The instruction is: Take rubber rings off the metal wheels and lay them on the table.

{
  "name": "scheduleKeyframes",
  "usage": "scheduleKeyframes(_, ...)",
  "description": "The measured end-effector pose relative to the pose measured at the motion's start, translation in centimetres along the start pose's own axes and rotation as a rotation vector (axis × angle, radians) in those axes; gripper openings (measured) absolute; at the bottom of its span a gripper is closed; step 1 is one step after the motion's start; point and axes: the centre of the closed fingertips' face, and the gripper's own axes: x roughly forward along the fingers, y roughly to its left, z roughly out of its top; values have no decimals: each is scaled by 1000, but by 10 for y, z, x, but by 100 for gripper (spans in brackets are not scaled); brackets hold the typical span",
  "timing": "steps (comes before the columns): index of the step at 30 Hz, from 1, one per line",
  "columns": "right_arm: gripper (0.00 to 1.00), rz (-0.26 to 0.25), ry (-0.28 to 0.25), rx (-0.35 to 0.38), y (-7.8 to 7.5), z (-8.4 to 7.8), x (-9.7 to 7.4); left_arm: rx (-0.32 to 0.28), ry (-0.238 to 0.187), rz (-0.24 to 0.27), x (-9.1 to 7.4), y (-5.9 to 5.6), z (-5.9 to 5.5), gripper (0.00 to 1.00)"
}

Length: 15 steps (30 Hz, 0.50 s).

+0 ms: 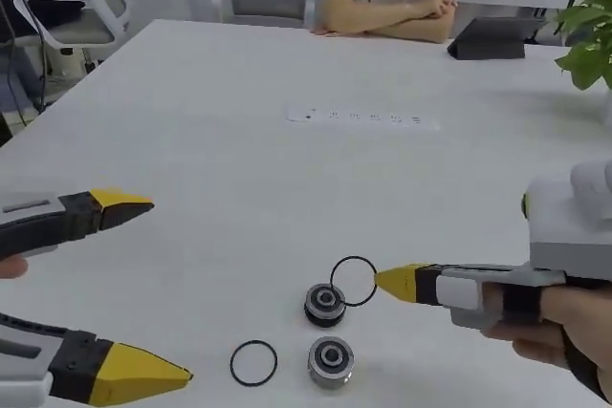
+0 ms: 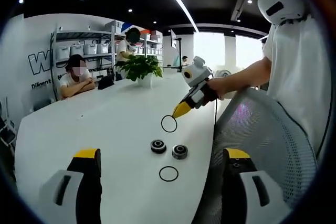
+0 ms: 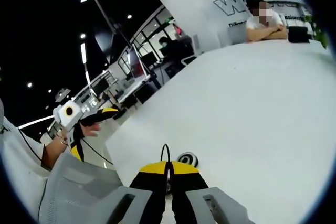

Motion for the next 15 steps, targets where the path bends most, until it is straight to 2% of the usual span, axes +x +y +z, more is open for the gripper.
scheduleKeyframes(7, 0, 14, -20, -2, 7, 5, -2, -53, 31, -1, 0, -9, -22, 99)
scheduleKeyframes(15, 0, 22, -20, -4, 11, 6, -1, -98, 43, -9, 4, -19, -37, 99)
